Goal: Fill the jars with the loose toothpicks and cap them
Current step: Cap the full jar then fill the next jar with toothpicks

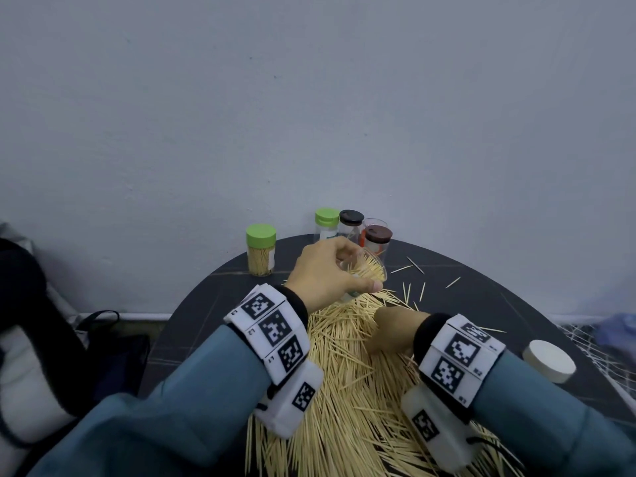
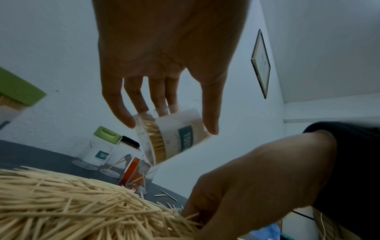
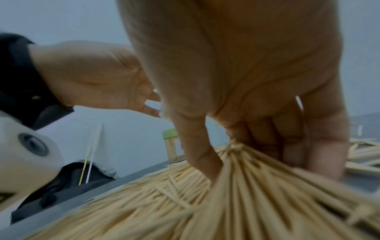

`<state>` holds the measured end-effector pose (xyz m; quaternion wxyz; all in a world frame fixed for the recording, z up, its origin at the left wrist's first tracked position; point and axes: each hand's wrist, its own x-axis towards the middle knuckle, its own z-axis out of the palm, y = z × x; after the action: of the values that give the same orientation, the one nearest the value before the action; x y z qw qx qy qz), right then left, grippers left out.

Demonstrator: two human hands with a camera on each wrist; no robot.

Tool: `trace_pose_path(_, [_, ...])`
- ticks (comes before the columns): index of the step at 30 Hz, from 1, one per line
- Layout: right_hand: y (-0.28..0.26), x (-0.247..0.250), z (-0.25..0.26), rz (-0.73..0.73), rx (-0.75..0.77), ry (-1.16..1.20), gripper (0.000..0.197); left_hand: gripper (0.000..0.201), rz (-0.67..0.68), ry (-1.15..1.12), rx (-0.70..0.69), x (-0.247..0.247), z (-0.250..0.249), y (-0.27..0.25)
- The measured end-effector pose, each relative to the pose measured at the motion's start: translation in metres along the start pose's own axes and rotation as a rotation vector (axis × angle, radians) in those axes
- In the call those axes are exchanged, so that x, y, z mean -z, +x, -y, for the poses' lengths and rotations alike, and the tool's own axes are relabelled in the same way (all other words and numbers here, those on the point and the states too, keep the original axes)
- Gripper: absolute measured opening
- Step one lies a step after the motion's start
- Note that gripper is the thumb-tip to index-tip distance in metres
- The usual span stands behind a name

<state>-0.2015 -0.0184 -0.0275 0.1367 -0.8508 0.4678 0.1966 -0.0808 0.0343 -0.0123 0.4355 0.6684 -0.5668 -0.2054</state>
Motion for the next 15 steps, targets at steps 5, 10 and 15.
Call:
trace_pose_path(5, [-0.001,0.006,-0.005,0.081,0.021,0.090,0.032,0.059,0.001,0.002,0.002,0.000,-0.001,0.000])
trace_pose_path(10, [0.006,0.007,-0.016,0.076,0.043,0.385,0.032,0.061,0.008,0.004,-0.004,-0.001,-0.001,0.000])
trace_pose_path(15, [0.006,0.000,-0.024,0.082,0.068,0.699,0.032,0.058,0.014,0.014,-0.006,-0.002,0.000,0.000])
